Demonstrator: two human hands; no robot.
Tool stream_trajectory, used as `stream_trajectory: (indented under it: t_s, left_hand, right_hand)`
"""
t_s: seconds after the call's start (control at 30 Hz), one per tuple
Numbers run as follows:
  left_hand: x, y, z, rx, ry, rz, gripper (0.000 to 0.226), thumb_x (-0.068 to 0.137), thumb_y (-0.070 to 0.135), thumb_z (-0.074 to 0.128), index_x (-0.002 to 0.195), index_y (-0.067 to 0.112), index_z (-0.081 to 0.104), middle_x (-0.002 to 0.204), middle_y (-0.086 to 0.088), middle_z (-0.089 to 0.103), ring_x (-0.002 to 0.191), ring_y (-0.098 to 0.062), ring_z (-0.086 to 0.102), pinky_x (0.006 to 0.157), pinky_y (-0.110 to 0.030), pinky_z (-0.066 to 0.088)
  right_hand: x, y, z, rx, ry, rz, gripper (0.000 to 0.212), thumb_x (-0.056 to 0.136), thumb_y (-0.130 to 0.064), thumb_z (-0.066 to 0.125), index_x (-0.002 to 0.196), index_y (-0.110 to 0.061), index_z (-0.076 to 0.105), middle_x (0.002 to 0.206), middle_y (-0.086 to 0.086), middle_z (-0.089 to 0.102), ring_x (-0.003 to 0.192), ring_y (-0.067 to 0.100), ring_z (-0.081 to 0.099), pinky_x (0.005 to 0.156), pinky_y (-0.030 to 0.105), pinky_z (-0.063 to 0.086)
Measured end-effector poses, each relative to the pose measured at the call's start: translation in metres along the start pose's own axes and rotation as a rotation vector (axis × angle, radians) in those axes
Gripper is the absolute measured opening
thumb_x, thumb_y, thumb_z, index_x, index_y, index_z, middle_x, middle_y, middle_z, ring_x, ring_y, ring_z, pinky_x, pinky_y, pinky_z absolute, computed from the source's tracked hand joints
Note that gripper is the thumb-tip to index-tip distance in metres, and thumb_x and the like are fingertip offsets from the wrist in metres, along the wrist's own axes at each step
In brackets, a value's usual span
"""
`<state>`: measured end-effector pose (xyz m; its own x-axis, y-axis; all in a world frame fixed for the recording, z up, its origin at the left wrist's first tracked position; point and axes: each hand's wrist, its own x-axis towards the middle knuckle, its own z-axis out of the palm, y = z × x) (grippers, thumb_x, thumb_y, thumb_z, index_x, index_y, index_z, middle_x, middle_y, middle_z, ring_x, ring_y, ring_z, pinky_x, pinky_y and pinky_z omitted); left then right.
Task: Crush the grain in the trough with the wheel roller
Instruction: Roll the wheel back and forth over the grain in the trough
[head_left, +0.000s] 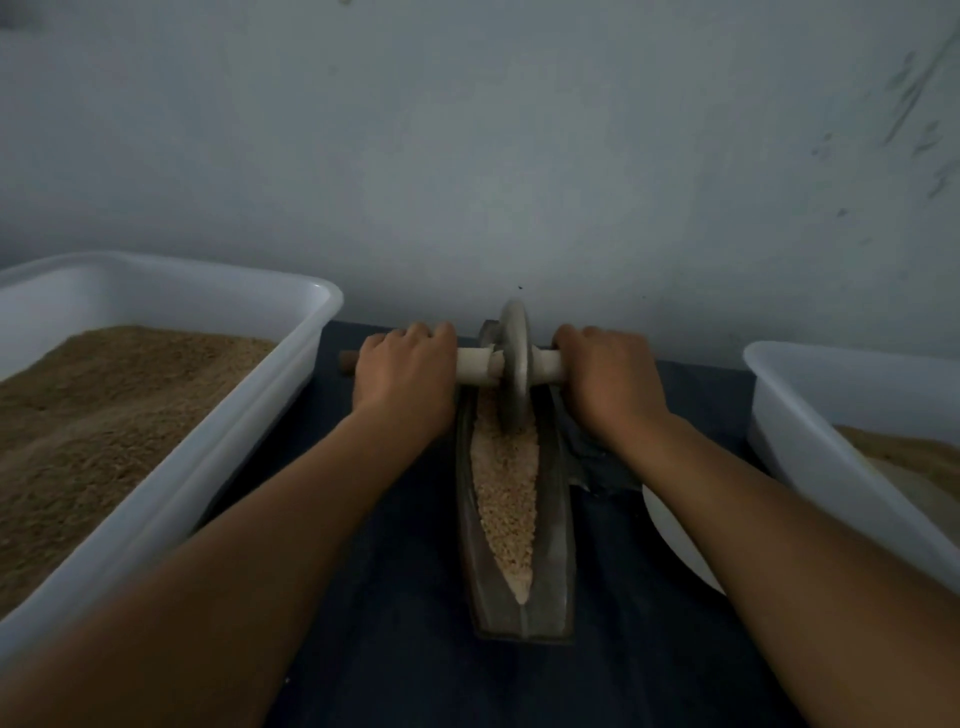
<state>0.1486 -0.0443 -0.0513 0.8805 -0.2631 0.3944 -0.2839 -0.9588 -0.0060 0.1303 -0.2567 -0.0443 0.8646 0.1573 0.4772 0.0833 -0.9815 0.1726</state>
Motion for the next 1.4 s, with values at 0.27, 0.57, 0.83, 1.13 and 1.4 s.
stream_trajectory:
  t_s: [0.27,0.57,0.83,1.13,1.4]
  left_hand:
    - [-0.036,0.003,-0.011,0.121,-0.043,-0.003,0.029,0.087,0.035,0.066,0.105,0.019,0.049,0.100,-0.002,0.064,0.085,-0.020,0.062,0.063,-0.033,0.035]
    - [-0.101,0.005,-0.049,0.067,0.026,0.083,0.031,0.085,0.039,0.066,0.107,0.026,0.049,0.101,0.005,0.061,0.087,-0.014,0.059,0.067,-0.026,0.035]
    - [-0.112,0.000,-0.045,0.008,0.029,0.108,0.052,0.082,0.043,0.070,0.124,0.026,0.044,0.115,0.004,0.060,0.099,-0.014,0.058,0.087,-0.030,0.044]
    - [-0.046,0.004,-0.011,0.085,0.092,0.130,0.054,0.079,0.034,0.072,0.124,0.021,0.046,0.117,-0.006,0.059,0.106,-0.025,0.057,0.098,-0.039,0.040]
    - [0.014,-0.006,-0.004,0.002,-0.072,0.035,0.055,0.085,0.024,0.070,0.132,0.018,0.042,0.120,-0.014,0.057,0.108,-0.033,0.057,0.089,-0.045,0.046]
  right_hand:
    - [-0.043,-0.013,-0.014,0.109,0.098,-0.008,0.013,0.074,-0.012,0.068,0.076,-0.014,0.056,0.074,0.009,0.061,0.070,0.033,0.057,0.062,0.032,0.022]
    - [-0.126,-0.036,-0.054,0.115,0.091,-0.013,0.037,0.083,-0.018,0.068,0.118,-0.010,0.061,0.107,0.009,0.064,0.098,0.029,0.059,0.090,0.044,0.045]
    - [-0.121,-0.034,-0.053,0.071,0.116,-0.053,0.032,0.083,-0.016,0.067,0.113,-0.007,0.063,0.101,0.012,0.064,0.093,0.031,0.059,0.092,0.046,0.045]
    - [-0.056,-0.015,-0.004,0.038,0.065,0.043,0.014,0.082,-0.016,0.064,0.093,-0.014,0.055,0.084,0.006,0.057,0.074,0.028,0.051,0.067,0.033,0.023]
    - [-0.003,-0.009,0.001,-0.094,0.010,0.054,0.024,0.085,-0.022,0.064,0.106,-0.012,0.058,0.097,0.010,0.063,0.085,0.030,0.057,0.061,0.032,0.021]
